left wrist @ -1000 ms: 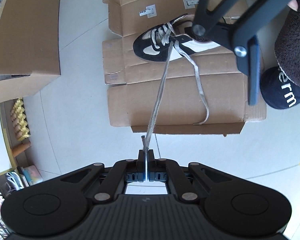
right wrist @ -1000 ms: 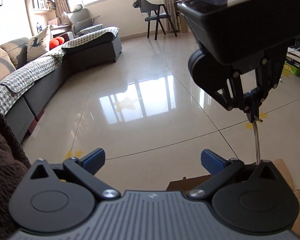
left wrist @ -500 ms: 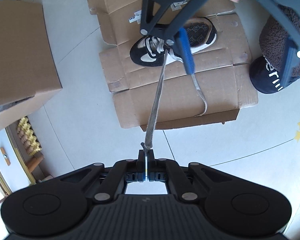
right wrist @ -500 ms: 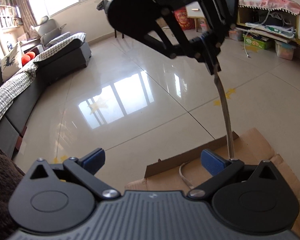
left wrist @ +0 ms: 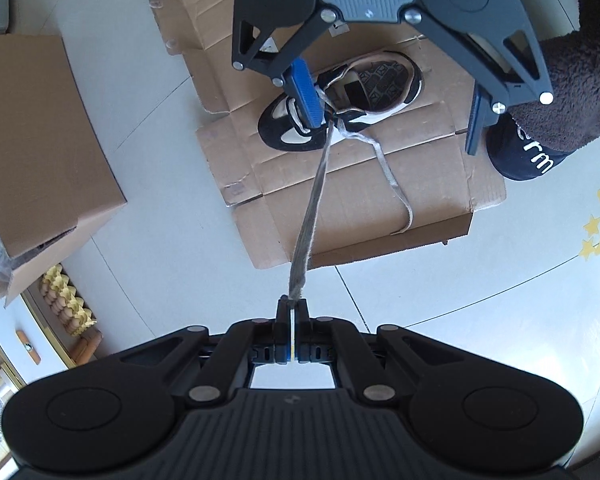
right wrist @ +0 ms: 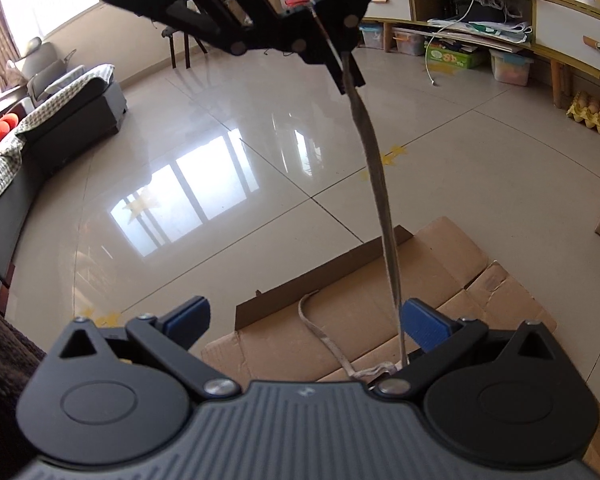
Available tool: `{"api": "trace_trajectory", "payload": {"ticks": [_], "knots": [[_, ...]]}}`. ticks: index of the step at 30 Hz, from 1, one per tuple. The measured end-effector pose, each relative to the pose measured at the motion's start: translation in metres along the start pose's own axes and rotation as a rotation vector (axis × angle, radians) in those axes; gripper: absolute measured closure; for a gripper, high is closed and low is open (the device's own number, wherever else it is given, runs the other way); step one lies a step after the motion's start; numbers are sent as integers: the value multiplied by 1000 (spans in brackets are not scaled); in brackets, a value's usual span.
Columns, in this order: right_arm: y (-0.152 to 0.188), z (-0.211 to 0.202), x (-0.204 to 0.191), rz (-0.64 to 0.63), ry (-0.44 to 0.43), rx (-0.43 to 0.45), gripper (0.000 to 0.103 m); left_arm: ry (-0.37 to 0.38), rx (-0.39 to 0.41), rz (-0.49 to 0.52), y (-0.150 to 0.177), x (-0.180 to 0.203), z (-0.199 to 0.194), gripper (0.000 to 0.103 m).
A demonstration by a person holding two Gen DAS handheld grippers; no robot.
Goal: Lace up shoes with both hands
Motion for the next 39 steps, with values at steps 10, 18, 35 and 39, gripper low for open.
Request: {"api": "trace_trajectory", "payload": {"ticks": [10, 18, 35, 39], "knots": [[0, -7, 0, 20, -9, 15, 0, 24, -25, 48, -9, -8, -11, 103], [14, -12, 16, 32, 19, 0, 0, 54, 5, -16, -22, -13, -1, 103], [55, -15, 97, 230, 164, -46, 0, 679, 92, -1863, 36, 67, 200, 59], [57, -14, 105, 247, 190, -50, 0, 807, 76, -2256, 35, 97, 240, 59]]}}
Point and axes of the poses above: each gripper's, at about its wrist camera, not at the fingertips, and z roughly the way its jaws point, x to its right, y to its underside, the point moved 5 cm from there along z, roughly the way its jaws point, and after that the axes turned 15 degrees about z, right-handed, at the moved point
